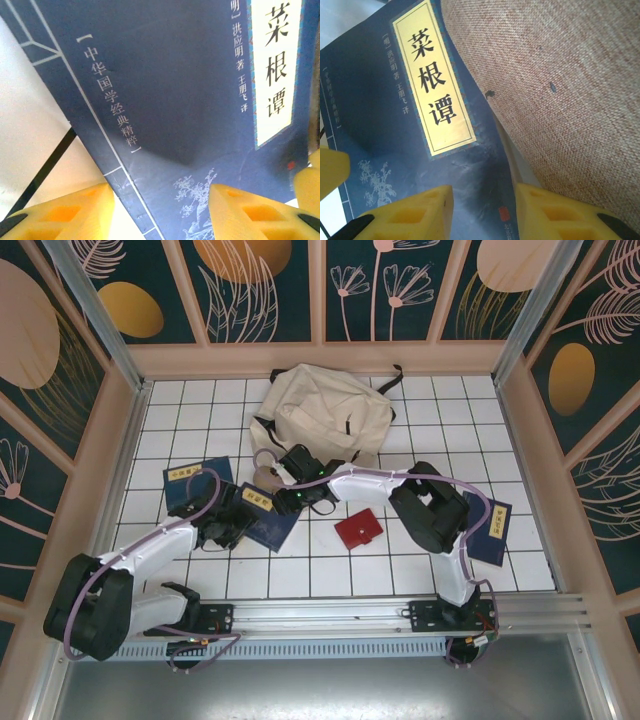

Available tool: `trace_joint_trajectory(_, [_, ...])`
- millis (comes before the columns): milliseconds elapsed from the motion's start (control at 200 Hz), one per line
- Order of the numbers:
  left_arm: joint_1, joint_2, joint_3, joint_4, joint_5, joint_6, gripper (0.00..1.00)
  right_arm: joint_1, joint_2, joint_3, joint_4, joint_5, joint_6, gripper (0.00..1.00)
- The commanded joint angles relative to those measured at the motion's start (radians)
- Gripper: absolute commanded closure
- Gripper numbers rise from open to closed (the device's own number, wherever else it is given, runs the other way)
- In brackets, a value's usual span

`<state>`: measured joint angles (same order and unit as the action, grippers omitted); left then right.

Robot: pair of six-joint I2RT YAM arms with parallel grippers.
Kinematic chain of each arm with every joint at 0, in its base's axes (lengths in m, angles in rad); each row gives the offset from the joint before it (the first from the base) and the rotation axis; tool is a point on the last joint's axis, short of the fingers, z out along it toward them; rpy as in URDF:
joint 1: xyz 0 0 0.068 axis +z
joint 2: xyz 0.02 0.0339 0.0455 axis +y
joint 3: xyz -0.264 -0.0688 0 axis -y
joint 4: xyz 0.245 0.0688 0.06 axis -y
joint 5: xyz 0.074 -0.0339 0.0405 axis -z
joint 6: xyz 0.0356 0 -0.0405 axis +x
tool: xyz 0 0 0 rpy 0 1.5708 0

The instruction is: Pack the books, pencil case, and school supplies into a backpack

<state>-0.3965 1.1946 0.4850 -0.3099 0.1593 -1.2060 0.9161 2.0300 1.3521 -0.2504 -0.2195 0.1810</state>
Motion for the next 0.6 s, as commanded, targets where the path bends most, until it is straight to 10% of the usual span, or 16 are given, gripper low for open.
trace_joint_trajectory(0, [0.003, -0.031, -0.008, 0.151, 0.015, 0.031, 0.48, -0.006, 0.055, -0.06, -0.111, -0.066, 0.011, 0.62])
trace_joint_trajectory(591, [0.007, -0.128, -0.057, 0.247, 0.106, 0.071, 0.38, -0.008, 0.089, -0.003, -0.141, -0.064, 0.023, 0.64])
